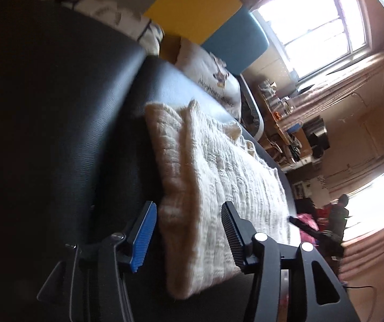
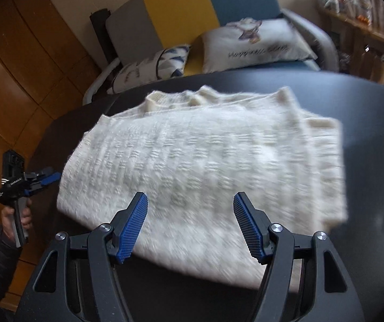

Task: Fold clothes

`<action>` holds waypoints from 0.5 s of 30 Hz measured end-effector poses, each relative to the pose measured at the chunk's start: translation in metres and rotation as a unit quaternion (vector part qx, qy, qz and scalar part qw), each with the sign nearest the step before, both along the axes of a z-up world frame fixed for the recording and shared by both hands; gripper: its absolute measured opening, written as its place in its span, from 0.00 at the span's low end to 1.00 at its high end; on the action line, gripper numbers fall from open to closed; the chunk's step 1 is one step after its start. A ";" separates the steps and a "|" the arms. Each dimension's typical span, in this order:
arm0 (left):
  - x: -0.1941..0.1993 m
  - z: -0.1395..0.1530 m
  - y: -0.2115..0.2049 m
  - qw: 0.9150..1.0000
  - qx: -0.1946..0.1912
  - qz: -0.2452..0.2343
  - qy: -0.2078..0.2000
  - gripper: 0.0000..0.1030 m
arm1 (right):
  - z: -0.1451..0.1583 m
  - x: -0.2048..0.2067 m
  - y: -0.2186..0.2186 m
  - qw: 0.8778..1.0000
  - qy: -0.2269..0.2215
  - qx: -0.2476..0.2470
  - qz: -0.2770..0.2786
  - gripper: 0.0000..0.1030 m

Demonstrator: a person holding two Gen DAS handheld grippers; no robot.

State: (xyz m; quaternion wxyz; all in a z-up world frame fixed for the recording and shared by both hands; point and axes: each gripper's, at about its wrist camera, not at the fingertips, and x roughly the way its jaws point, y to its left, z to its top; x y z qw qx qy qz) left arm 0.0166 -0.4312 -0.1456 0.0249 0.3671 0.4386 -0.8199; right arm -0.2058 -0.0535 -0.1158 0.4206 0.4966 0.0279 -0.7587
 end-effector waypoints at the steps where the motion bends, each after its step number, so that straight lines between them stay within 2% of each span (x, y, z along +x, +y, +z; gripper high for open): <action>1: -0.005 -0.002 -0.004 1.000 0.006 0.001 -0.002 0.50 | -0.007 -0.001 -0.004 1.000 -0.009 0.006 -0.001 0.68; 7: -0.025 -0.015 -0.007 0.999 0.025 -0.017 -0.022 0.51 | -0.037 -0.002 -0.004 0.999 -0.041 0.002 -0.001 0.68; 9: -0.031 -0.019 -0.006 0.999 0.020 -0.014 -0.032 0.51 | -0.038 -0.003 -0.001 0.999 -0.045 -0.009 0.000 0.68; 15: -0.045 -0.021 -0.003 0.999 0.042 -0.007 -0.033 0.52 | -0.040 -0.002 0.000 0.999 -0.039 -0.016 0.016 0.70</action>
